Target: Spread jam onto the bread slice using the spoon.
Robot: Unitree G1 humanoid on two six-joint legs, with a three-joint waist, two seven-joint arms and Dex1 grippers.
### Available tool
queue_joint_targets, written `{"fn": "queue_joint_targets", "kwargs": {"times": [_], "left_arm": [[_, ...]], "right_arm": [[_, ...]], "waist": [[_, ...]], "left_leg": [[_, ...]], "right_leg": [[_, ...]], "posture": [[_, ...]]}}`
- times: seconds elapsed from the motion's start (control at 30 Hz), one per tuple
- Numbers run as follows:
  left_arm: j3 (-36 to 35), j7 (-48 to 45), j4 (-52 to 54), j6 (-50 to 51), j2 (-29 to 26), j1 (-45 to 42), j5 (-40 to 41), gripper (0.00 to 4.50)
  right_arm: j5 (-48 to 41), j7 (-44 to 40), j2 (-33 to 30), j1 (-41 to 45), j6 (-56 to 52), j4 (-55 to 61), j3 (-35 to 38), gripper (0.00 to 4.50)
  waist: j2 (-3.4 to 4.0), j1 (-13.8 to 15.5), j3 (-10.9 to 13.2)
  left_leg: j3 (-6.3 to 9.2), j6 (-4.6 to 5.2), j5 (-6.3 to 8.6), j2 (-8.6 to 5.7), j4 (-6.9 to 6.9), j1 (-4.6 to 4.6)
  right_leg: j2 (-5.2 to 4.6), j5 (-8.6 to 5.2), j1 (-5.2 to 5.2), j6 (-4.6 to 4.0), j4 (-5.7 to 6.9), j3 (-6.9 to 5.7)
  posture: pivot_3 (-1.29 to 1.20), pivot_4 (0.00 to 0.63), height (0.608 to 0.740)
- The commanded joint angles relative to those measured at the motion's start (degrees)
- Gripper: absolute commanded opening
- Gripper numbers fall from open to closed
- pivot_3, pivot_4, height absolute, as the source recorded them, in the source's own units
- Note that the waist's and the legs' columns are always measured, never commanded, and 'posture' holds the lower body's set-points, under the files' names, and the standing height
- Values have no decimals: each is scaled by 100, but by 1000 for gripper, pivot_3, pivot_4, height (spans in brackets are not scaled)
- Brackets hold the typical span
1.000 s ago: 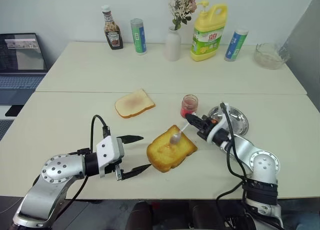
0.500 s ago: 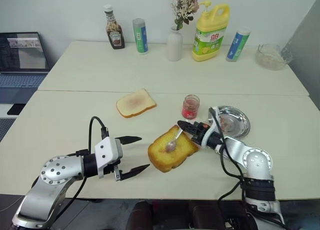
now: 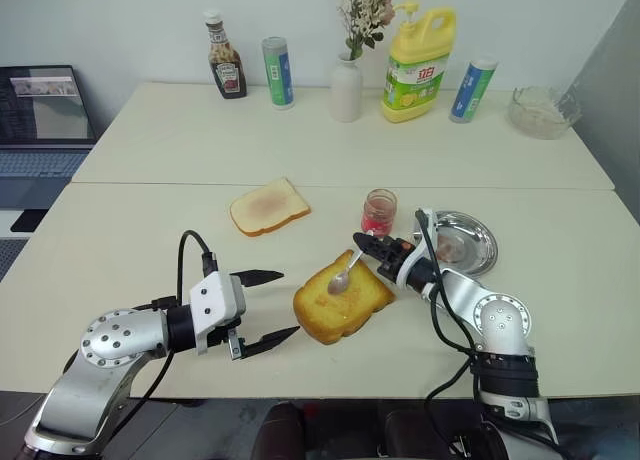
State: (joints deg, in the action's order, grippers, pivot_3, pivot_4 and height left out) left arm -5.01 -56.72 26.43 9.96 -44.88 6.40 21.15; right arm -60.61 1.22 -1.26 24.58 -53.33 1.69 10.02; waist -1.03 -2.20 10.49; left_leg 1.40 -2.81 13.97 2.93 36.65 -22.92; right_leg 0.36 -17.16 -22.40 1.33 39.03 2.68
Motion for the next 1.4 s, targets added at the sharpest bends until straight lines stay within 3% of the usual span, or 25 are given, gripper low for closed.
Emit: {"fn": "queue_joint_targets", "kwargs": {"times": [0.03, 0.23, 0.43, 0.67, 0.9, 1.1, 1.23, 1.4], "left_arm": [[-126, 46, 115, -35, -54, -29, -3, 4500], [-57, 67, 127, -43, -7, -34, -10, 4500], [-25, 51, 59, -80, -4, -73, -13, 4500], [-5, 39, -25, -150, 15, -112, -42, 4500], [58, 29, 178, 44, 32, -290, 164, 4500], [281, 258, 410, 746, 180, -1066, 483, 4500], [873, 339, 451, 1626, 317, -2364, 638, 4500], [1212, 370, 199, 2294, 521, -3349, 759, 4500]], "right_arm": [[-4, -70, -127, 130, 73, 128, 227, 17], [-241, -40, -629, -500, -393, 427, 523, 17], [-1153, 365, -583, -1051, -968, 1146, 489, 17], [-1562, 731, -481, -745, -720, 1382, 509, 17], [-1462, 563, -752, -553, -317, 1537, 611, 17], [-1750, 712, -1089, -509, -50, 1863, 810, 17], [-2250, 910, -1628, -594, 313, 2153, 1538, 17], [-2095, 877, -2177, -922, 711, 1851, 2078, 17]], "waist": [[0, 11, 0], [-1, 45, -1], [0, 31, -1], [1, 17, 0], [0, 41, 1], [1, 35, 1], [-1, 81, 7], [-2, 49, 7]], "left_leg": [[1, 0, 0, 0, 0, -1], [2, 0, 0, -1, -1, -1], [2, 0, 0, 1, -1, 4], [0, 0, 0, 2, -1, 2], [1, 0, 0, 1, -1, -2], [2, 0, 0, -3, 3, -4], [8, 0, 0, -4, 5, -8], [2, 0, 0, -12, 13, -10]], "right_leg": [[0, 0, 0, 0, 0, -1], [-3, 0, 3, 0, -2, -2], [-1, -1, 5, 0, 0, 0], [2, -2, 3, 1, 0, 1], [1, -2, 1, 0, -3, 0], [-1, -2, 3, 3, -2, 0], [2, -1, 1, 3, 2, -6], [-2, 1, 7, 11, -8, 2]], "posture": [[0, 150, 740], [0, 150, 740], [0, 150, 740], [0, 150, 740], [0, 150, 740], [0, 150, 740], [0, 150, 740], [0, 150, 740]]}}
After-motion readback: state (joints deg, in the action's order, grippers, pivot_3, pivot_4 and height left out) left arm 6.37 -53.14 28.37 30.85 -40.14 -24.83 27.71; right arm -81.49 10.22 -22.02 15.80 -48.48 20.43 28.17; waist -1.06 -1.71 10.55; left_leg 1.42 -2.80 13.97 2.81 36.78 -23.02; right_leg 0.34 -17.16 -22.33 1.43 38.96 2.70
